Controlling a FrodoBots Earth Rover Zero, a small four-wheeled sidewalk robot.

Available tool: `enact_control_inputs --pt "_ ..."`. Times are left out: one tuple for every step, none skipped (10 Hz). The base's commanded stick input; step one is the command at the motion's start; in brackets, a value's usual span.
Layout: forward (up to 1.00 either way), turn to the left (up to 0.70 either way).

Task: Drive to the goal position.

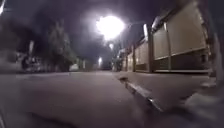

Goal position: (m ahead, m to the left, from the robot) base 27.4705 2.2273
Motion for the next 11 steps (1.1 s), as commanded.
enact_control_inputs --pt "0.70 0.00" --pt "0.70 0.00" --pt "0.70 0.00" --pt "0.70 0.00" --pt "0.70 0.00" --pt "0.70 0.00" --pt "0.70 0.00" --pt "0.70 0.00" --pt "0.70 0.00" --pt "0.70 0.00" --pt "0.70 0.00"
